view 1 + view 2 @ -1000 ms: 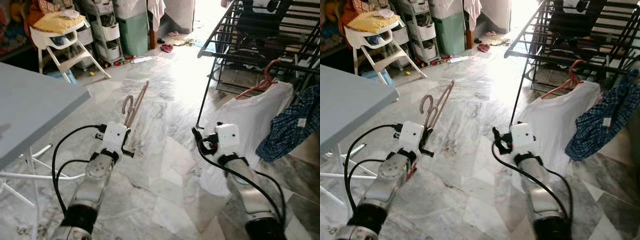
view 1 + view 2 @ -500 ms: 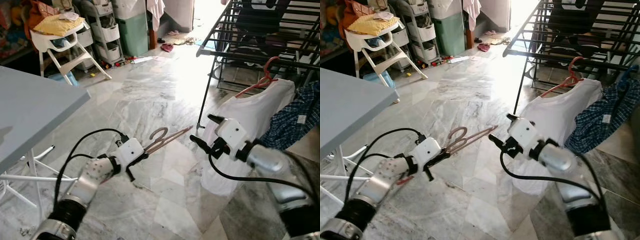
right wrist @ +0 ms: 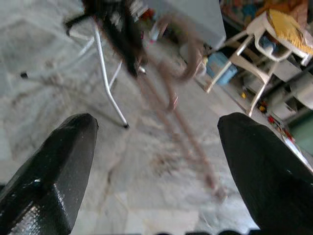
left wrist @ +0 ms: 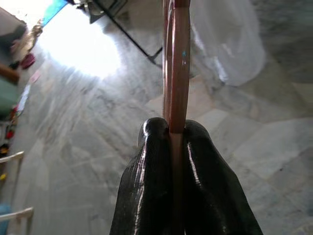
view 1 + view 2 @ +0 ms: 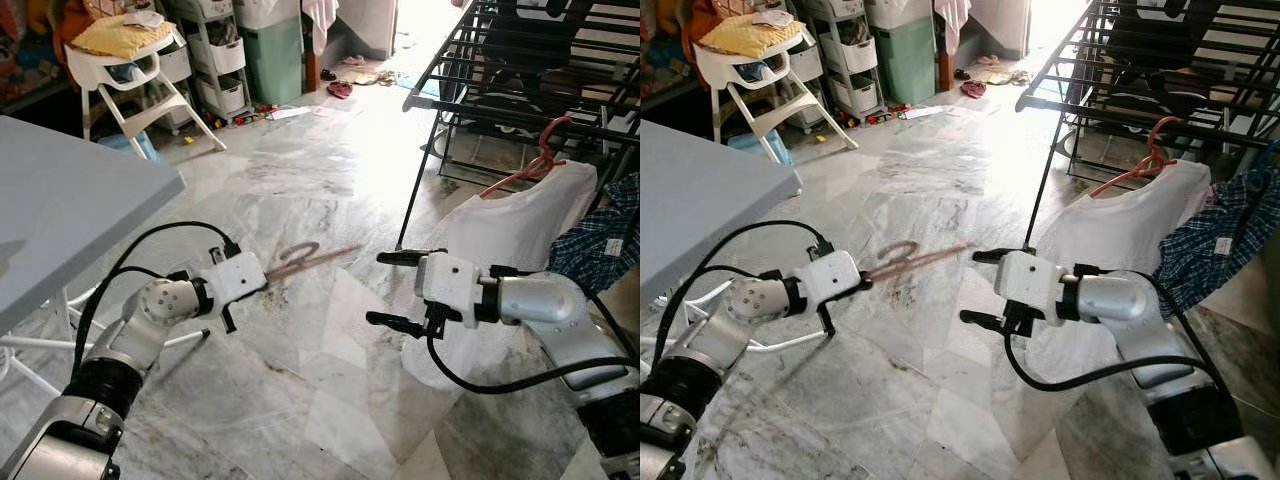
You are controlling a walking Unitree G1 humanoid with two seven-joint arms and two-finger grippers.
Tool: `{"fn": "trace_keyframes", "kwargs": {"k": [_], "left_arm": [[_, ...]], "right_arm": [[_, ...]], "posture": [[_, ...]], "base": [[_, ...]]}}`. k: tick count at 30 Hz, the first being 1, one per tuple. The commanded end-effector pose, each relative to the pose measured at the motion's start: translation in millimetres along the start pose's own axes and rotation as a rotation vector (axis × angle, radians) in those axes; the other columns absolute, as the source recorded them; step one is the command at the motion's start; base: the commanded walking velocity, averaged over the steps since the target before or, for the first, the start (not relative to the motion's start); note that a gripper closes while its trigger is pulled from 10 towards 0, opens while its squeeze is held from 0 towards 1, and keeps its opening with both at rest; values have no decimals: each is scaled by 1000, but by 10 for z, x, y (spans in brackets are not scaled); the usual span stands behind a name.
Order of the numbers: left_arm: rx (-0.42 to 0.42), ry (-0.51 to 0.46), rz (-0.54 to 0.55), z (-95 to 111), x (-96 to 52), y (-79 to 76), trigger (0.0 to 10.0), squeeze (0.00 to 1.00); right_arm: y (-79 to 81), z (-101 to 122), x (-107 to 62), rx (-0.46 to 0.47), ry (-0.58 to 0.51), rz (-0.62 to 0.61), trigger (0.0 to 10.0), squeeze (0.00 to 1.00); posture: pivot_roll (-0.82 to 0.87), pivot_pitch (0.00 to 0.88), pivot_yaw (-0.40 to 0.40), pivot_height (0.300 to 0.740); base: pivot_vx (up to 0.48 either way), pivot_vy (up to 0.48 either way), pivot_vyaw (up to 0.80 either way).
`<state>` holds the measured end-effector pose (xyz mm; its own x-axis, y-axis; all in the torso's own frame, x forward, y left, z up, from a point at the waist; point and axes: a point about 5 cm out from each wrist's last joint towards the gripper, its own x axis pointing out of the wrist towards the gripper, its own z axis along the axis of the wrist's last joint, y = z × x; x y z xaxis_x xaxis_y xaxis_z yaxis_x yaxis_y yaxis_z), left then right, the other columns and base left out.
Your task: Hang hanger
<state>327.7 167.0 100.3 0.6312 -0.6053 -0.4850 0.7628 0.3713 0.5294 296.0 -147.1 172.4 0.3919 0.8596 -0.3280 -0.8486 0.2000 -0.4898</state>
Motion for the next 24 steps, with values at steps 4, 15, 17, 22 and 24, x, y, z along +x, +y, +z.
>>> {"fn": "trace_keyframes", "kwargs": {"k": [4, 15, 17, 22, 24], "left_arm": [[47, -26, -39, 65, 15, -98, 10000, 0], [90, -133, -92, 377, 86, -286, 10000, 0], [99, -142, -104, 410, 80, -323, 10000, 0], [109, -143, -128, 443, 76, -413, 10000, 0], [111, -144, -130, 447, 74, -428, 10000, 0]], "right_arm": [[-129, 32, -45, -36, 12, -33, 10000, 0], [99, -211, 116, 55, 53, 54, 10000, 0], [117, -271, 121, 42, 78, 78, 0, 0], [99, -317, 135, -55, 137, 102, 0, 0], [95, -311, 136, -65, 139, 103, 0, 0]], "posture": [[-71, 29, 23, 740], [-67, 67, 8, 740], [-63, 75, 5, 740], [-59, 80, -1, 740], [-56, 79, -3, 740]], "base": [[0, 0, 0], [0, 0, 0], [0, 0, 0], [0, 0, 0], [0, 0, 0]]}}
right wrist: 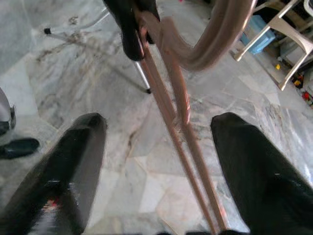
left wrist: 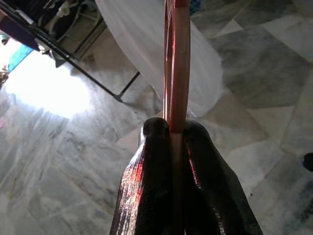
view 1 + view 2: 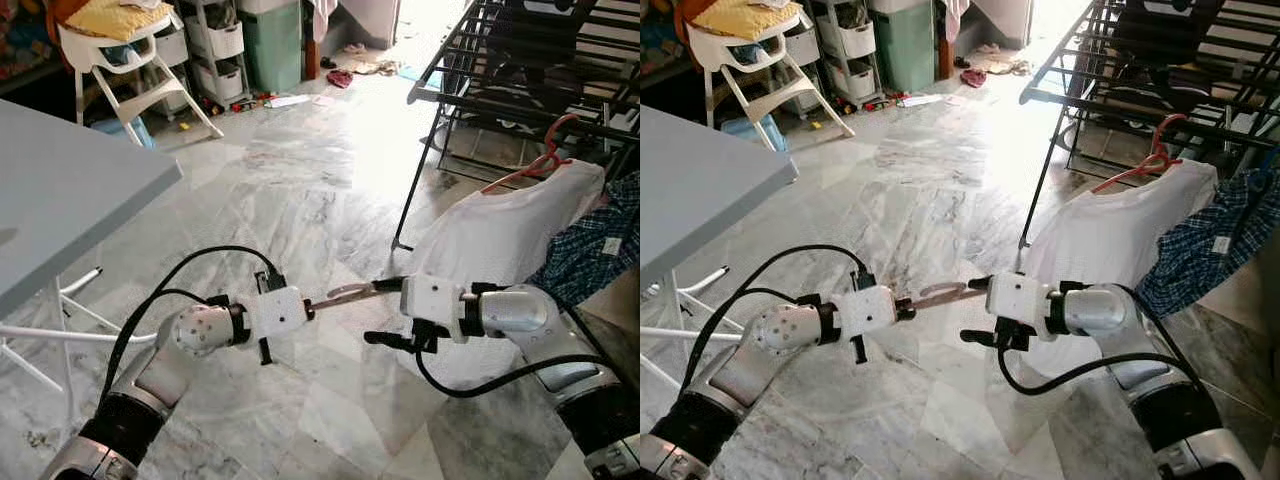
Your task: Hang hanger
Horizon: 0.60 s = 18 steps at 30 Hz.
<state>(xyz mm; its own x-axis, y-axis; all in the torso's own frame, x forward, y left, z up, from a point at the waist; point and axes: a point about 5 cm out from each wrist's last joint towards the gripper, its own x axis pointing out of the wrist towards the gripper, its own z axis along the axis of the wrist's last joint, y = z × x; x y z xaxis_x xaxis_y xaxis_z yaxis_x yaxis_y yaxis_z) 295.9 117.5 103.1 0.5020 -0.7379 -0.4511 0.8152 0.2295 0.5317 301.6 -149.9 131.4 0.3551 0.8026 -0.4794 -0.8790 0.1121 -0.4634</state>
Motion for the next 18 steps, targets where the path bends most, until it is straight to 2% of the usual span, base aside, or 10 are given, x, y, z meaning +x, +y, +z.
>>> {"fn": "trace_keyframes", "kwargs": {"k": [1, 3, 5, 10, 13, 18], "left_arm": [[25, -4, -16, 47, -1, -40, 10000, 0], [18, -7, -23, 54, 5, -81, 10000, 0], [16, -5, -41, 56, 26, -133, 10000, 0], [18, -21, -56, 104, 84, -166, 10000, 0], [21, -26, -60, 125, 99, -167, 10000, 0], [25, -26, -62, 131, 98, -160, 10000, 0]], "right_arm": [[-71, 65, -2, -56, 7, 2, 0, 0], [-77, 76, 18, -77, 18, 12, 0, 0], [-14, 22, 66, -131, 68, 55, 0, 0], [96, -83, 122, -143, 122, 117, 0, 0], [163, -114, 127, -103, 125, 150, 0, 0], [192, -175, 138, -117, 158, 149, 0, 0]], "posture": [[-55, 77, -2, 740], [-56, 77, 1, 740], [-58, 73, 5, 740], [-60, 69, 8, 740], [-59, 68, 16, 740], [-59, 61, 25, 740]], "base": [[0, 0, 0], [0, 0, 0], [0, 0, 0], [0, 0, 0], [0, 0, 0], [0, 0, 0]]}}
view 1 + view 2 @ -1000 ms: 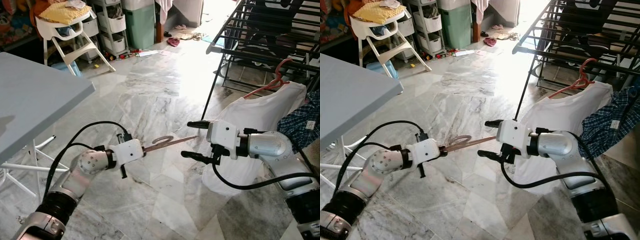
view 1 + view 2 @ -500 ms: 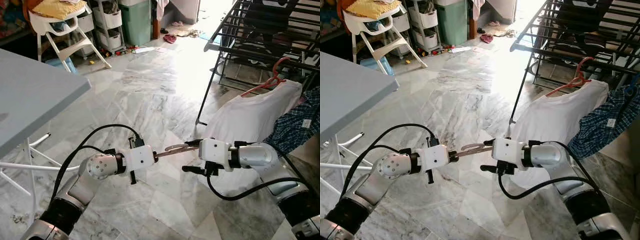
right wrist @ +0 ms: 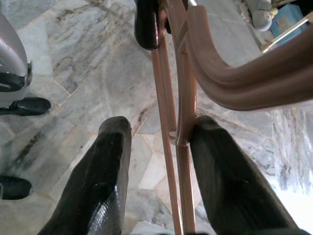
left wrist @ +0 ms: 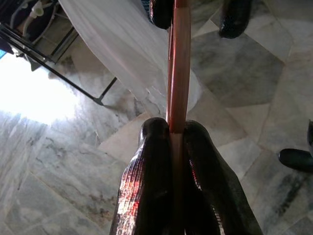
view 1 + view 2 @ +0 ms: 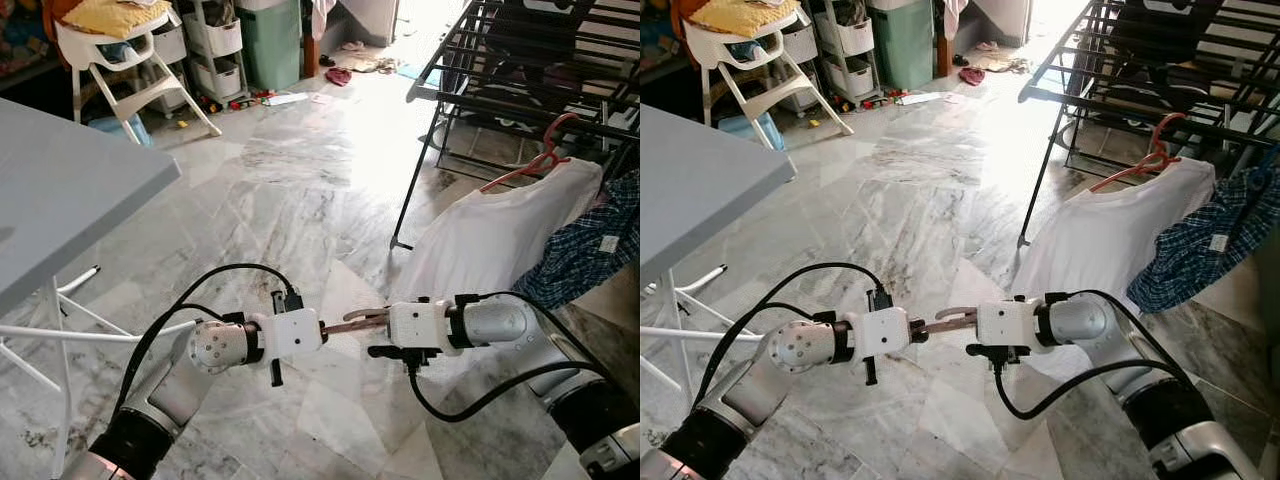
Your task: Hang hanger
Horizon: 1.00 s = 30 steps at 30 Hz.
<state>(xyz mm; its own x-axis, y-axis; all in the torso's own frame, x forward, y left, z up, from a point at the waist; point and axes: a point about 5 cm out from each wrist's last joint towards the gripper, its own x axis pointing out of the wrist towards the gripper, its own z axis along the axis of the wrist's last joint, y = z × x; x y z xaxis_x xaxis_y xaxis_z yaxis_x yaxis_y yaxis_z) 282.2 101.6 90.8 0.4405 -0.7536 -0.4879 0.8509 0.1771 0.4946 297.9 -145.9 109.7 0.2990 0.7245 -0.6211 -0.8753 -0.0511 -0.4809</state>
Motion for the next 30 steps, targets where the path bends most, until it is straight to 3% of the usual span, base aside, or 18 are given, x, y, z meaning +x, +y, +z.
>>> {"fn": "trace_keyframes", "kwargs": {"k": [1, 13, 30], "left_arm": [[32, -23, 9, 80, -8, 53, 10000, 0], [48, -27, 6, 108, 21, 93, 10000, 0], [54, -32, 5, 105, 47, 106, 10000, 0]], "right_arm": [[54, -64, 32, -10, 40, 27, 0, 0], [26, -215, 57, -30, 150, 1, 0, 0], [34, -248, 101, -9, 140, -19, 0, 0]], "posture": [[-59, 57, 27, 740], [-54, 34, 45, 740], [-55, 21, 57, 740]], "base": [[0, 0, 0], [0, 0, 0], [0, 0, 0]]}}
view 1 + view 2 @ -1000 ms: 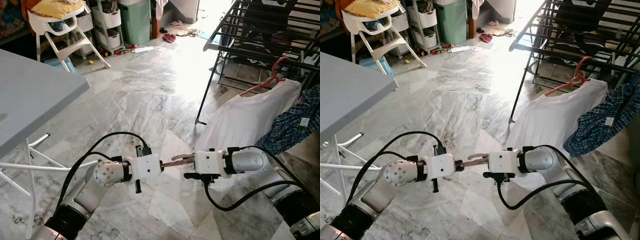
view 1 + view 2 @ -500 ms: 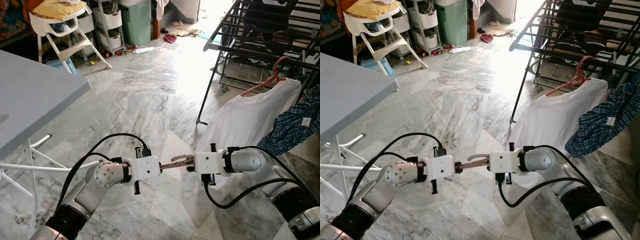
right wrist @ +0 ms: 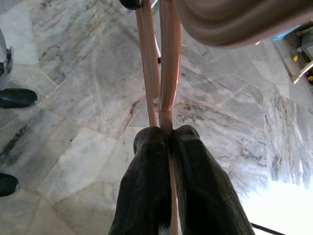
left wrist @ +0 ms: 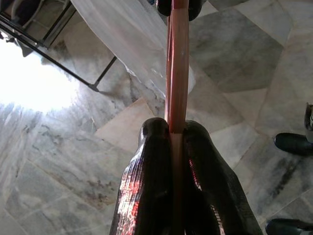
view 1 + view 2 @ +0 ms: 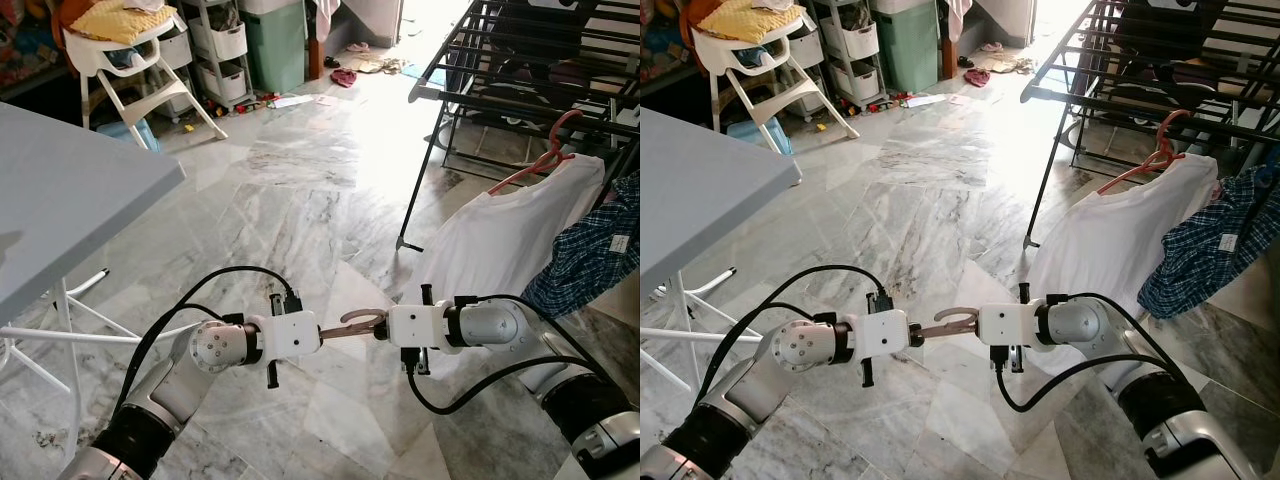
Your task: Hang hanger
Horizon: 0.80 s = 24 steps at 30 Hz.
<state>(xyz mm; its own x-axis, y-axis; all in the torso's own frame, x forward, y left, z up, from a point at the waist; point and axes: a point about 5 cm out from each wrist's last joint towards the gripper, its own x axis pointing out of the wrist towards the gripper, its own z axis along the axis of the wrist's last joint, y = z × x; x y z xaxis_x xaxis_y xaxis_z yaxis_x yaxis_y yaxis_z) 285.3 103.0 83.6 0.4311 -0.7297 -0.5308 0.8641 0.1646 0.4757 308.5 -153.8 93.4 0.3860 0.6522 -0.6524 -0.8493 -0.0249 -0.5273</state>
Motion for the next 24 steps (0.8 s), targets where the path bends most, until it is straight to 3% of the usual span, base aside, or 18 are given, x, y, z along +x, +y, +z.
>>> {"fn": "trace_keyframes", "kwargs": {"k": [1, 12, 13, 14, 17, 24], "left_arm": [[63, -76, 32, 175, 1, 110, 10000, 0], [65, -83, 36, 176, 29, 115, 10000, 0], [50, -87, 36, 176, 33, 115, 10000, 400], [33, -93, 34, 175, 35, 113, 10000, 1000], [5, -107, 39, 182, 39, 114, 10000, 1000], [43, -97, 62, 163, 37, 125, 10000, 1000]], "right_arm": [[46, -50, 26, 9, 35, 37, 0, 0], [44, -80, -2, 17, 33, 31, 0, 0], [44, -80, -3, 18, 33, 29, 0, 0], [46, -79, -2, 19, 32, 29, 0, 0], [51, -84, -5, 19, 30, 30, 0, 0], [58, -92, -12, 19, 29, 34, 0, 0]], "posture": [[-55, 21, 57, 740], [-64, 16, 62, 740], [-64, 16, 62, 740], [-65, 15, 63, 740], [-65, 15, 63, 740], [-64, 16, 61, 740]], "base": [[0, 0, 0], [0, 0, 0], [0, 0, 0], [0, 0, 0], [0, 0, 0], [0, 0, 0]]}}
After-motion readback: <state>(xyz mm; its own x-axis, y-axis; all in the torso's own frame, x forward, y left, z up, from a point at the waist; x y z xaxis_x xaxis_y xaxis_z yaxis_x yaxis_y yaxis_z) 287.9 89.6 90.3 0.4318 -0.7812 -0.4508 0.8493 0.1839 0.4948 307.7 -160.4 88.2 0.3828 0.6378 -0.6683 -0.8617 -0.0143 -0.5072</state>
